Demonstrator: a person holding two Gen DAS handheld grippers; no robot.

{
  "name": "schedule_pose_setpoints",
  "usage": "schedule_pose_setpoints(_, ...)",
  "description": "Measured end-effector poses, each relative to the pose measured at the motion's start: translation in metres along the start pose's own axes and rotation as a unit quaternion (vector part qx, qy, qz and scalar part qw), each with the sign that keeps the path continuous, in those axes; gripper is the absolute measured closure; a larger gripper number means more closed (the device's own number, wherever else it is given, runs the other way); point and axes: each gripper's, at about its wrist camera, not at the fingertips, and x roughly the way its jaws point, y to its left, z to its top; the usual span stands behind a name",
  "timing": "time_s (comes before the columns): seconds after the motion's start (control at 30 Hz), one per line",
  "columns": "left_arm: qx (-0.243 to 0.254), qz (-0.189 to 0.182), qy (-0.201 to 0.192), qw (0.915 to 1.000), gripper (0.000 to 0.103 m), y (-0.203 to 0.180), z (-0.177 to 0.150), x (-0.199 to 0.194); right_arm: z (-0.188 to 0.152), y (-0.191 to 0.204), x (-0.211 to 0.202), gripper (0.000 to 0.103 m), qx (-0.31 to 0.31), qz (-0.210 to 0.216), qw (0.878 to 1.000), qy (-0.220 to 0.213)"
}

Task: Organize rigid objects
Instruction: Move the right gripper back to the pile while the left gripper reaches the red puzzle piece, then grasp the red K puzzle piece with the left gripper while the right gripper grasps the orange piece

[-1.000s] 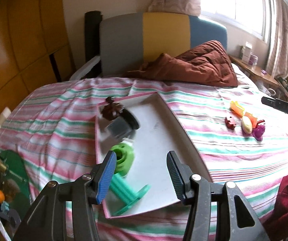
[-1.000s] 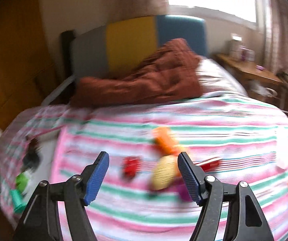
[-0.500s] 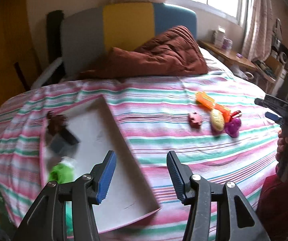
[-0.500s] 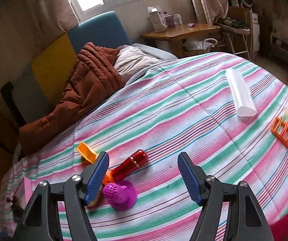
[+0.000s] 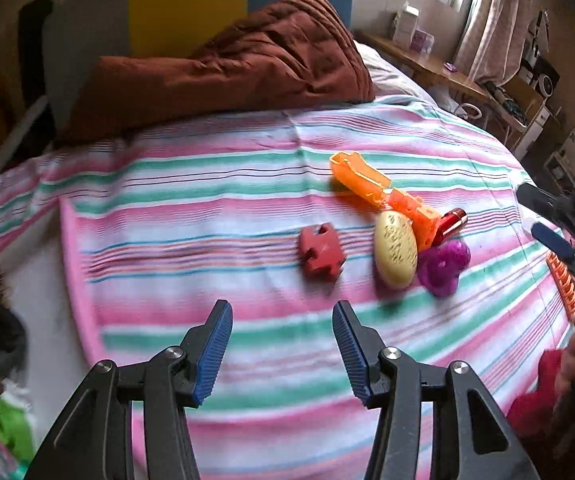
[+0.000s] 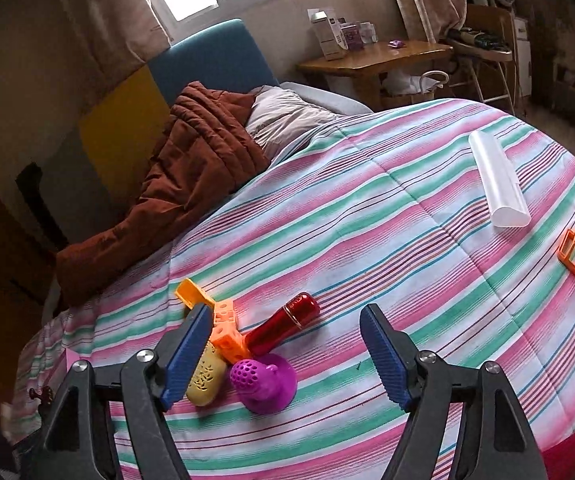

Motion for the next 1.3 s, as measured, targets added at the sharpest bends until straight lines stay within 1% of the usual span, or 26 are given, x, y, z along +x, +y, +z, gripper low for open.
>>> schedule_pose_setpoints(0.17, 0.001, -0.009, 0.014, 0.9999, 0.05, -0.013, 0.023, 0.032, 0.001, -0.001, 0.004, 0.025, 0.009, 0.009, 1.0, 0.01)
schedule_pose_setpoints(0.37, -0.006, -0.004, 0.045, 0.999, 0.05, -0.02, 0.037, 0.072, 0.001, 0.002, 0.006, 0.025, 0.005, 0.017, 1.0, 0.015)
schedule_pose_setpoints(0.43, 0.005, 0.002, 0.028, 0.9996, 0.05, -0.023, 0.037, 0.074, 0.001, 0.003, 0.007, 0.025, 0.003, 0.018, 1.0, 0.016)
schedule_pose_setpoints(0.47, 0.015, 0.003, 0.024, 0.9996, 0.062, -0.026, 0.036, 0.075, 0.001, 0.003, 0.007, 0.025, 0.002, 0.018, 1.0, 0.016)
schedule_pose_setpoints(0.5, 0.018, 0.003, 0.015, 0.9997, 0.07, -0.025, 0.033, 0.074, 0.001, 0.003, 0.007, 0.025, 0.0, 0.019, 1.0, 0.016)
schedule_pose_setpoints(0.63, 0.011, -0.006, 0.006, 0.9999, 0.07, -0.017, 0.015, 0.062, 0.0, 0.008, 0.008, 0.025, -0.011, 0.019, 1.0, 0.016)
schedule_pose_setpoints(0.73, 0.019, -0.007, -0.003, 0.9998, 0.07, -0.013, -0.013, 0.046, -0.003, 0.013, 0.009, 0.025, -0.028, 0.019, 0.999, 0.021)
schedule_pose_setpoints(0.87, 0.04, 0.006, -0.018, 0.999, 0.071, -0.014, -0.048, 0.027, -0.009, 0.025, 0.015, 0.025, -0.058, 0.027, 0.997, 0.04)
schedule_pose_setpoints(0.93, 0.048, 0.018, -0.026, 0.9984, 0.071, -0.015, -0.062, 0.018, -0.012, 0.034, 0.018, 0.025, -0.078, 0.04, 0.995, 0.05)
schedule_pose_setpoints(1.0, 0.05, 0.02, -0.032, 0.998, 0.071, -0.014, -0.071, 0.015, -0.013, 0.052, 0.023, 0.025, -0.113, 0.052, 0.99, 0.061)
schedule_pose_setpoints(1.1, 0.05, 0.017, -0.038, 0.9979, 0.071, -0.012, -0.076, 0.012, -0.006, 0.076, 0.038, 0.025, -0.166, 0.051, 0.983, 0.066)
schedule_pose_setpoints(1.2, 0.045, 0.015, -0.04, 0.9981, 0.071, -0.011, -0.076, 0.013, 0.005, 0.103, 0.072, 0.026, -0.213, 0.044, 0.972, 0.093)
schedule_pose_setpoints(1.3, 0.049, 0.019, -0.047, 0.9975, 0.071, -0.012, -0.077, 0.014, 0.009, 0.123, 0.101, 0.026, -0.251, 0.032, 0.961, 0.116)
